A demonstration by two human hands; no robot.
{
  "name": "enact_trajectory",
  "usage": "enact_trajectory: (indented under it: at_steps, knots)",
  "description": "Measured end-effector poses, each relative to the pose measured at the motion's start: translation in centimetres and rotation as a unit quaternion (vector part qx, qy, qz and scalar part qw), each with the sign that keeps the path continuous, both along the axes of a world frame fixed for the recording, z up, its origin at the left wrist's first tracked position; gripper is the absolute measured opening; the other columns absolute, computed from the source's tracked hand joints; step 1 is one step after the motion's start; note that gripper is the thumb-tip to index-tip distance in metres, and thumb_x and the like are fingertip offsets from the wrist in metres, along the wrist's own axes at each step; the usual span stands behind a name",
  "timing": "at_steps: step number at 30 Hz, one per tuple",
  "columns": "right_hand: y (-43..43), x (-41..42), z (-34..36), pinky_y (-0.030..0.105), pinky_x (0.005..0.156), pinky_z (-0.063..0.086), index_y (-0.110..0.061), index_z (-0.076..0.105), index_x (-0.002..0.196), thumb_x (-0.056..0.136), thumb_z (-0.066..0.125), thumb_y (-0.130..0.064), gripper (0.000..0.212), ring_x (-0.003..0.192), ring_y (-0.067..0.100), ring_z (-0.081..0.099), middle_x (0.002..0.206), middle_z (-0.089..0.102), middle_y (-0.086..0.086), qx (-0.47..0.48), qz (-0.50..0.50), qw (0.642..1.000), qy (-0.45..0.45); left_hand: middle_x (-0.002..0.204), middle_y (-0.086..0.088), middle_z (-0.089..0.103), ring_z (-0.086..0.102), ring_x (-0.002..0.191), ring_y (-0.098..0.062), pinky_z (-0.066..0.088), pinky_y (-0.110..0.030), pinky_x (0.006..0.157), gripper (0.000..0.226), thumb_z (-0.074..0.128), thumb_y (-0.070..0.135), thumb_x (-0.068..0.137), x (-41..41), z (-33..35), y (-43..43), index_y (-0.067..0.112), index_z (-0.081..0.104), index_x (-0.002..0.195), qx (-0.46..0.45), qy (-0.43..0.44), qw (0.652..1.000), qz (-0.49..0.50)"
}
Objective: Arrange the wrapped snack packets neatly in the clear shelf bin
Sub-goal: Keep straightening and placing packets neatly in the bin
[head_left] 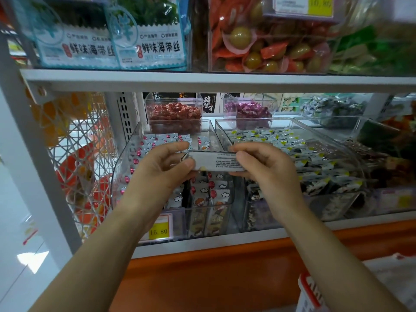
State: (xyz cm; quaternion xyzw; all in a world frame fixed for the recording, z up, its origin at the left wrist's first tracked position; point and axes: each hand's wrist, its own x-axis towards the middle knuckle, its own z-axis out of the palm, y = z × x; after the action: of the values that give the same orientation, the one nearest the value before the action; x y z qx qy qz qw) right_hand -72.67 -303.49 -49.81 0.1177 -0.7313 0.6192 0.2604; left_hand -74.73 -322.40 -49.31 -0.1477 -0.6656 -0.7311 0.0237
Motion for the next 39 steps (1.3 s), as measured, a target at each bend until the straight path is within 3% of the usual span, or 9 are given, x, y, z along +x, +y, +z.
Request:
enact_trajectory:
  at_steps: [4, 8, 12, 16, 23, 27, 31, 35, 39]
  knots:
    - [0.0, 0.1, 0.2, 0.018, 0.066, 0.053, -0.028, 0.069, 0.076, 0.082, 0.067, -0.015, 0.014, 0.071, 0.001, 0.064, 0.073, 0.069, -0.014, 0.018, -0.036, 0.999, 0.005, 0.102, 0.01, 0.069, 0.065, 0.1, -0.01, 0.05, -0.024, 0.087, 0.036, 0.064, 0.015, 0.082, 0.4, 0.3, -0.1, 0.036, 0.061, 0.111, -0.068, 0.052, 0.996, 0.0]
    - [0.3, -0.2, -0.1, 0.039, 0.063, 0.053, -0.009, 0.064, 0.067, 0.085, 0.065, -0.017, 0.02, 0.069, 0.027, 0.061, 0.068, 0.063, 0.012, 0.011, -0.089, 0.996, -0.01, 0.092, 0.018, 0.066, 0.062, 0.087, 0.001, 0.046, -0.005, 0.069, 0.04, 0.063, 0.006, 0.084, 1.0, 0.6, 0.4, 0.031, 0.06, 0.116, -0.121, 0.084, 0.989, -0.013]
    - [0.2, -0.1, -0.2, 0.023, 0.056, 0.045, -0.009, 0.065, 0.069, 0.087, 0.064, -0.018, 0.02, 0.059, 0.007, 0.056, 0.065, 0.061, 0.001, 0.072, -0.12, 0.99, 0.012, 0.092, 0.009, 0.067, 0.065, 0.086, -0.005, 0.052, -0.013, 0.073, 0.025, 0.066, 0.014, 0.082, 1.1, 0.6, 0.7, 0.031, 0.064, 0.1, -0.148, 0.076, 0.986, 0.003]
    - [0.0, 0.2, -0.1, 0.016, 0.058, 0.047, -0.015, 0.066, 0.072, 0.086, 0.065, -0.018, 0.015, 0.066, 0.009, 0.061, 0.069, 0.065, -0.002, 0.104, -0.103, 0.989, 0.025, 0.089, -0.01, 0.067, 0.067, 0.081, -0.018, 0.056, -0.019, 0.065, 0.008, 0.067, 0.016, 0.081, 1.2, 0.5, 1.0, 0.016, 0.063, 0.088, -0.132, 0.058, 0.989, 0.028]
    - [-0.2, 0.4, 0.3, 0.007, 0.058, 0.043, -0.025, 0.066, 0.07, 0.085, 0.065, -0.015, 0.018, 0.063, -0.003, 0.06, 0.066, 0.064, -0.012, 0.11, -0.051, 0.992, 0.03, 0.049, 0.002, 0.059, 0.049, 0.044, -0.006, 0.045, -0.018, 0.045, 0.022, 0.068, 0.02, 0.082, 0.9, 1.1, 0.0, 0.013, 0.066, 0.061, -0.173, 0.071, 0.981, 0.052]
    - [-0.2, 0.3, 0.3, 0.01, 0.059, 0.045, -0.022, 0.068, 0.071, 0.085, 0.065, -0.016, 0.016, 0.064, 0.001, 0.061, 0.068, 0.066, -0.009, 0.105, -0.046, 0.993, 0.026, 0.06, -0.007, 0.067, 0.054, 0.051, -0.016, 0.052, -0.031, 0.054, 0.018, 0.067, 0.026, 0.081, 0.7, 1.2, -0.7, 0.016, 0.07, 0.066, -0.198, 0.068, 0.976, 0.053]
    - [-0.1, 0.1, 0.1, 0.012, 0.056, 0.045, -0.016, 0.07, 0.072, 0.085, 0.065, -0.018, 0.015, 0.062, 0.001, 0.06, 0.066, 0.066, -0.006, 0.095, -0.086, 0.992, 0.015, 0.064, 0.006, 0.069, 0.063, 0.055, -0.006, 0.051, -0.016, 0.053, 0.015, 0.061, 0.024, 0.084, 0.8, 1.2, -0.2, 0.018, 0.07, 0.074, -0.17, 0.055, 0.983, 0.03]
    - [0.2, -0.2, -0.2, 0.046, 0.061, 0.056, -0.006, 0.07, 0.071, 0.086, 0.065, -0.02, 0.022, 0.067, 0.028, 0.066, 0.07, 0.067, 0.014, 0.026, -0.129, 0.991, -0.006, 0.1, 0.016, 0.069, 0.064, 0.093, -0.001, 0.053, -0.018, 0.08, 0.036, 0.062, 0.039, 0.073, 1.0, 0.6, 0.3, 0.038, 0.059, 0.11, -0.244, 0.094, 0.965, -0.02]
    - [0.2, -0.2, 0.2, 0.026, 0.061, 0.058, -0.019, 0.074, 0.078, 0.082, 0.066, -0.022, 0.01, 0.077, 0.018, 0.071, 0.08, 0.073, 0.004, -0.127, 0.018, 0.99, -0.057, 0.105, 0.015, 0.066, 0.065, 0.093, -0.001, 0.054, -0.016, 0.077, 0.03, 0.054, 0.015, 0.091, 0.9, 0.3, 1.1, 0.033, 0.057, 0.114, -0.198, 0.141, 0.97, 0.021]
